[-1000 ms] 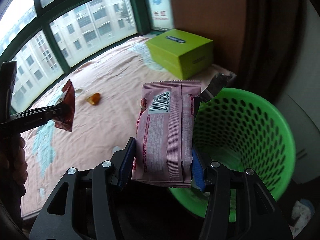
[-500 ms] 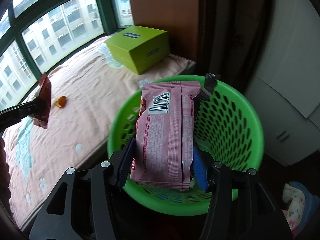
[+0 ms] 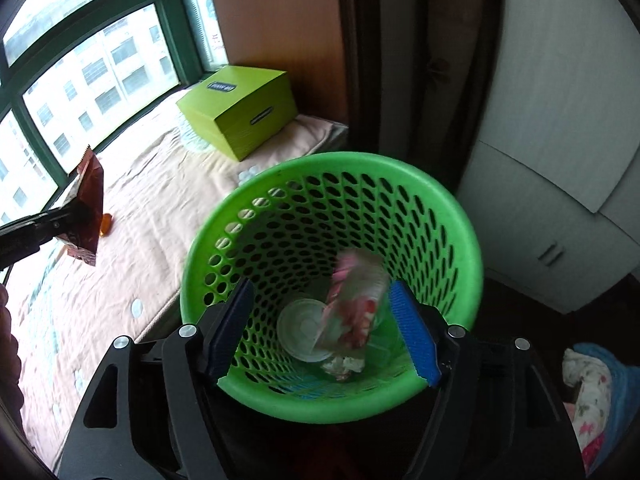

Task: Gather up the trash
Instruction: 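Lower the orange snack wrapper into the green basket and open the left gripper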

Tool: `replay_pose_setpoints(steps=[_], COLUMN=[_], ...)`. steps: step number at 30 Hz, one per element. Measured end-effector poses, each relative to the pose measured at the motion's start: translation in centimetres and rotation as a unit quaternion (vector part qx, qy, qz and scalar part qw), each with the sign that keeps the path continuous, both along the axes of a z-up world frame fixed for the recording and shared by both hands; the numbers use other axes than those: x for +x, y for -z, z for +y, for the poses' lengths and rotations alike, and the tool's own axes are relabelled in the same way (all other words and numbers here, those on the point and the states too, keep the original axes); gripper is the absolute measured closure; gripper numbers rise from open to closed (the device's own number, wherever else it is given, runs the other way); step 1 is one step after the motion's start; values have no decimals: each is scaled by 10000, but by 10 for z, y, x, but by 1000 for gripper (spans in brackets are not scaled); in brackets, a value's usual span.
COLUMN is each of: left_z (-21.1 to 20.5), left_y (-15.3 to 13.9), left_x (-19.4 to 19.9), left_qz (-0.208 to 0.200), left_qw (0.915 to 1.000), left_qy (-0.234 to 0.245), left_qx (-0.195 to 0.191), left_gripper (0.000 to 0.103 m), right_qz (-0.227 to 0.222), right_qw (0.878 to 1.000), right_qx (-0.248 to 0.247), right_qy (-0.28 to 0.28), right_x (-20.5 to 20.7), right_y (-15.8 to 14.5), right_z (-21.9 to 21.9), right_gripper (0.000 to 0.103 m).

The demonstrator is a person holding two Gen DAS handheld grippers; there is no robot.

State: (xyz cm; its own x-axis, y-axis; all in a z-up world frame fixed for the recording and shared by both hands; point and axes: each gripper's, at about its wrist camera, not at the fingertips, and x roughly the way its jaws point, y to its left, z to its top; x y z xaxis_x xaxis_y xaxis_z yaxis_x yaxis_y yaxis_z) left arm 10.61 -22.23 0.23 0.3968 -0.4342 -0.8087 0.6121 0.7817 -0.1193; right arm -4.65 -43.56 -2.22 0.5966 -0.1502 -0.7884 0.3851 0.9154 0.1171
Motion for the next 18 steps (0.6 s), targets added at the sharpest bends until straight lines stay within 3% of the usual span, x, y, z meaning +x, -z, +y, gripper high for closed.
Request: replay_pose_setpoints(steps=[18], left_z=[-79], left_y=[14], left_x=[-23], left_qz=[284], left_qw=[9972], left_qy=[685], left_qx=[11], left_gripper=[72], right_qz=[-134], right_qw=[9987], right_qx=[14], right_qy=[501], right_x=[-32], right_y=[-7], right_z=[-31], right_gripper=[25])
